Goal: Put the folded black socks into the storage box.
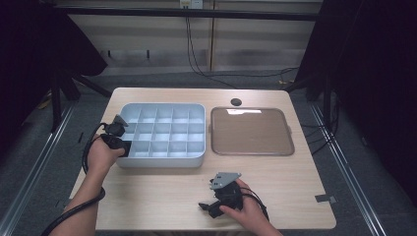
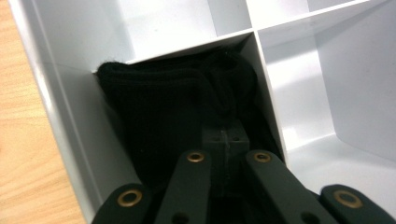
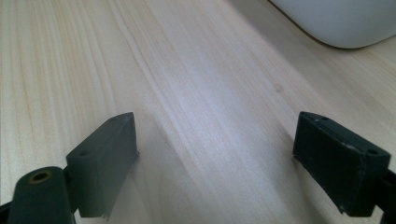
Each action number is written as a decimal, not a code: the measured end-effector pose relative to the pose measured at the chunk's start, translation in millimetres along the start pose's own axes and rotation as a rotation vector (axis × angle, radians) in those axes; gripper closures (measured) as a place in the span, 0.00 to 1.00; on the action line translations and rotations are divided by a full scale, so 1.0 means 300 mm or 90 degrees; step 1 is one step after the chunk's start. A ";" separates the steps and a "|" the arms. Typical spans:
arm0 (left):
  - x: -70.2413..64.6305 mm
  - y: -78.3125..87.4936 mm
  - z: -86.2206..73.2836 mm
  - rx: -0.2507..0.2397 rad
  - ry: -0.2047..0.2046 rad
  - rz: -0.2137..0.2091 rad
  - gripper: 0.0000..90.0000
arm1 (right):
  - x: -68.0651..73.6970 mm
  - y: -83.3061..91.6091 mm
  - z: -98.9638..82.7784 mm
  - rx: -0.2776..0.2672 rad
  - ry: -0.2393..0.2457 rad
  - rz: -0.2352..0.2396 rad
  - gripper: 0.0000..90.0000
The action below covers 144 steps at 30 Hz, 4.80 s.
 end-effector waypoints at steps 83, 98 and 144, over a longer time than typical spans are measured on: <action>-0.039 0.224 0.032 -0.090 0.003 -0.036 0.46 | 0.001 -0.001 0.000 0.003 0.005 0.007 0.13; -0.058 0.246 0.020 -0.109 -0.001 -0.056 0.25 | 0.000 -0.001 0.000 0.002 0.006 0.006 0.13; -0.196 0.242 -0.087 -0.133 -0.088 -0.129 0.21 | 0.000 -0.003 0.002 0.004 0.006 0.009 0.13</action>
Point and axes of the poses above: each handheld gripper's, and its own axes: y roughly backward along the jaws, z roughly out of its top, x roughly to its left, the point moved 7 cm from there along -y, roughly forward along the jaws, and after that the axes turned 7 degrees about -y, right-handed, at the moved point
